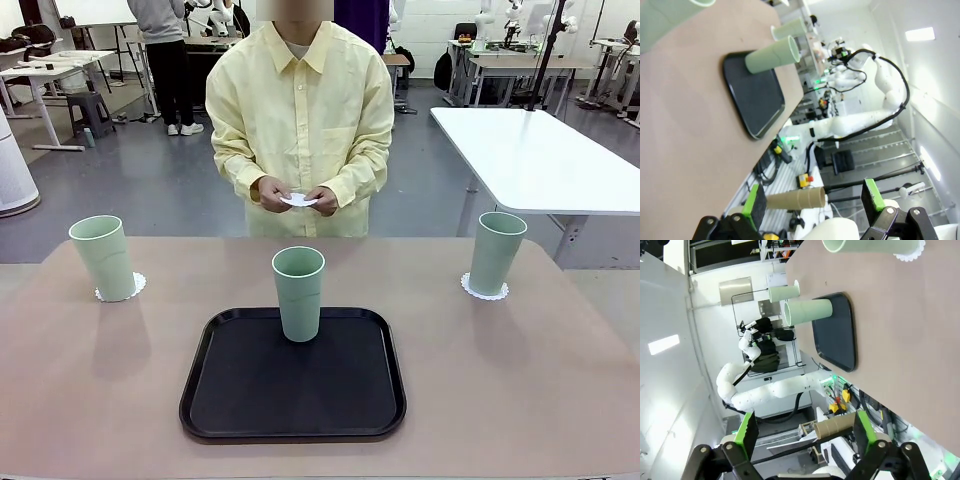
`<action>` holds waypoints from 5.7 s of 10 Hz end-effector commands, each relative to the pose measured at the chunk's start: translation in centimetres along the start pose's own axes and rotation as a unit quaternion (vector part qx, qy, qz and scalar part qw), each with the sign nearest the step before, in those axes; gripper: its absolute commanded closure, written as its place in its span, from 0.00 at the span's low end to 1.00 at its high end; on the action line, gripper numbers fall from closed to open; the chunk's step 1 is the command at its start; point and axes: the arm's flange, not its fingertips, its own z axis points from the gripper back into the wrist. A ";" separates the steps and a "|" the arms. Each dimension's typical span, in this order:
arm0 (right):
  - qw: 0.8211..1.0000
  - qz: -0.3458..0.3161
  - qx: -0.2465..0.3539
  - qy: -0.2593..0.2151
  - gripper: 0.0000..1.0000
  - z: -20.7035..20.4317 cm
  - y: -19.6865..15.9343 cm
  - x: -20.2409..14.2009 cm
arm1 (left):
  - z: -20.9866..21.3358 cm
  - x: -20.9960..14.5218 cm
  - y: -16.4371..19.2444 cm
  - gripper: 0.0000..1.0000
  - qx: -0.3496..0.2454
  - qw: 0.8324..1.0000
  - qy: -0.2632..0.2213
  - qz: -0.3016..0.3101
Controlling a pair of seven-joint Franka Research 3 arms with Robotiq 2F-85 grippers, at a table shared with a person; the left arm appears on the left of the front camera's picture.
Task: Place coasters on the table and set cups on them.
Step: Take one Reusable plastic cup from the Flat Tray and place it on a coaster set by the human.
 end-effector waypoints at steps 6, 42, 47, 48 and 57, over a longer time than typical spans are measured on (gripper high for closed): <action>0.998 0.035 0.046 0.001 0.00 0.0 -3.0 2.6 | 0.1 0.0 -0.3 0.00 -0.001 1.000 -0.002 -0.002; 0.715 0.618 -0.273 0.176 0.00 -31.0 16.6 -3.7 | 0.1 0.0 -0.3 0.00 -0.001 1.000 -0.002 -0.002; 0.698 0.629 -0.307 0.154 0.00 -32.3 13.9 -1.3 | 0.1 0.0 -0.3 0.00 -0.001 1.000 -0.002 -0.002; 0.698 0.629 -0.307 0.154 0.00 -32.3 13.9 -1.3 | 0.1 0.0 -0.3 0.00 -0.001 1.000 -0.002 -0.002; 0.681 0.707 -0.049 0.183 0.00 -35.9 3.9 8.0 | 0.1 0.0 -0.3 0.00 -0.001 1.000 -0.002 -0.002</action>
